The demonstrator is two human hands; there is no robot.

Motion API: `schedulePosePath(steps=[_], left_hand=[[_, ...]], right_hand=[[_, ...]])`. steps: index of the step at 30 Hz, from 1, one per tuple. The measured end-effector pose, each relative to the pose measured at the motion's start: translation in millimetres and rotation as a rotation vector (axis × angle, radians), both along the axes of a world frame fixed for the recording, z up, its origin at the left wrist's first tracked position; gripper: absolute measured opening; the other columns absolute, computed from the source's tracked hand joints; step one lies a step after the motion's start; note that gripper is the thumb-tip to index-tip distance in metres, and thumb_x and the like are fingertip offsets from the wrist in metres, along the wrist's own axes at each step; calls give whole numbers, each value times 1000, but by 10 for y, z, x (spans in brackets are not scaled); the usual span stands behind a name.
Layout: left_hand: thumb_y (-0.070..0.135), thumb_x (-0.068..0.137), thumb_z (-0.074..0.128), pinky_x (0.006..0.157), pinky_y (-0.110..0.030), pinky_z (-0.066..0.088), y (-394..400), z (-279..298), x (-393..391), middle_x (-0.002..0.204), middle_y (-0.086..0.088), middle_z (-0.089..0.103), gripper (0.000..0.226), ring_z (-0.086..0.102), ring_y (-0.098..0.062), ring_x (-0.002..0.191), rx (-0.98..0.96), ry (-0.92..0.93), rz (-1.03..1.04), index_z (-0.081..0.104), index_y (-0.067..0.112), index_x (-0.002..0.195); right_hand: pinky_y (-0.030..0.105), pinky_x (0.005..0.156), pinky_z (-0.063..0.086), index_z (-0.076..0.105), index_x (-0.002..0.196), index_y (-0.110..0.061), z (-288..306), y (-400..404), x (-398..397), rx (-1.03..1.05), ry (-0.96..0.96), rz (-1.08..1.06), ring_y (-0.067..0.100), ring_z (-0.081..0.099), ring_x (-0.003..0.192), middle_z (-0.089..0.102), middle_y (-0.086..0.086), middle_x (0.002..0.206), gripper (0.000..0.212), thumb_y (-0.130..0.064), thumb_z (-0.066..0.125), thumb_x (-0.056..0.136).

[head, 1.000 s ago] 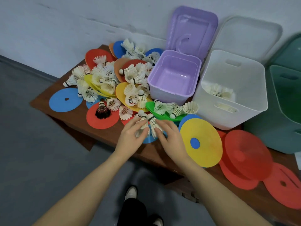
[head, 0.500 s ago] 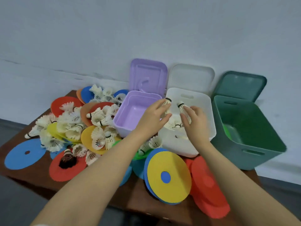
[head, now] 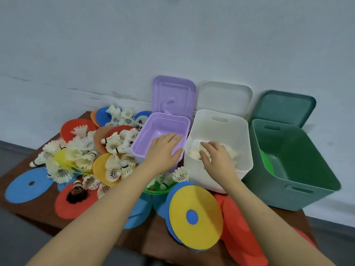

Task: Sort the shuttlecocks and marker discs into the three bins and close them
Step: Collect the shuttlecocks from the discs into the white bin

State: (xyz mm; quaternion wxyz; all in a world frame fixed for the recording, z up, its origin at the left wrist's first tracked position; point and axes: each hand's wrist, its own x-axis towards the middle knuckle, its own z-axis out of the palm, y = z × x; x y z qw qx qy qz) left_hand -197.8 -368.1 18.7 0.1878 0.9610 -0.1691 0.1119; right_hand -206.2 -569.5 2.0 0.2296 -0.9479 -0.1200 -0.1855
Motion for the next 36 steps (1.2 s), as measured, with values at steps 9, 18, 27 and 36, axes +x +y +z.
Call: schedulePosePath(steps=[9, 18, 27, 36], left_hand=[[42, 88, 34, 104, -40, 27, 1077, -124, -339, 140, -1, 46, 53, 39, -21, 130, 22, -2, 165, 48, 20, 135], [51, 91, 32, 103, -38, 28, 2269, -370, 73, 138, 3, 47, 53, 40, -19, 128, 71, 54, 229, 48, 25, 134], [45, 94, 44, 104, -37, 26, 2882, -764, 947, 137, 7, 49, 45, 39, -16, 127, 70, 150, 71, 46, 25, 134], [42, 93, 46, 88, -29, 24, 2849, -1048, 1357, 111, 16, 61, 29, 48, -9, 104, 46, 175, -40, 54, 43, 122]], right_hand=[[42, 83, 46, 56, 126, -17, -75, 992, 47, -32, 62, 272, 28, 55, 104, 59, 5, 116, 36, -32, 49, 94], [37, 92, 37, 52, 131, -21, -235, 2150, 587, -145, 169, 334, 23, 50, 113, 56, 0, 127, 39, -34, 50, 93], [39, 100, 7, 48, 130, -33, -572, 2855, 1184, -306, 235, 109, 16, 42, 121, 56, -10, 127, 37, -38, 45, 94], [34, 88, 14, 69, 96, -24, -898, 3017, 1178, -176, 151, 32, 20, 58, 88, 65, -9, 87, 16, -16, 61, 84]])
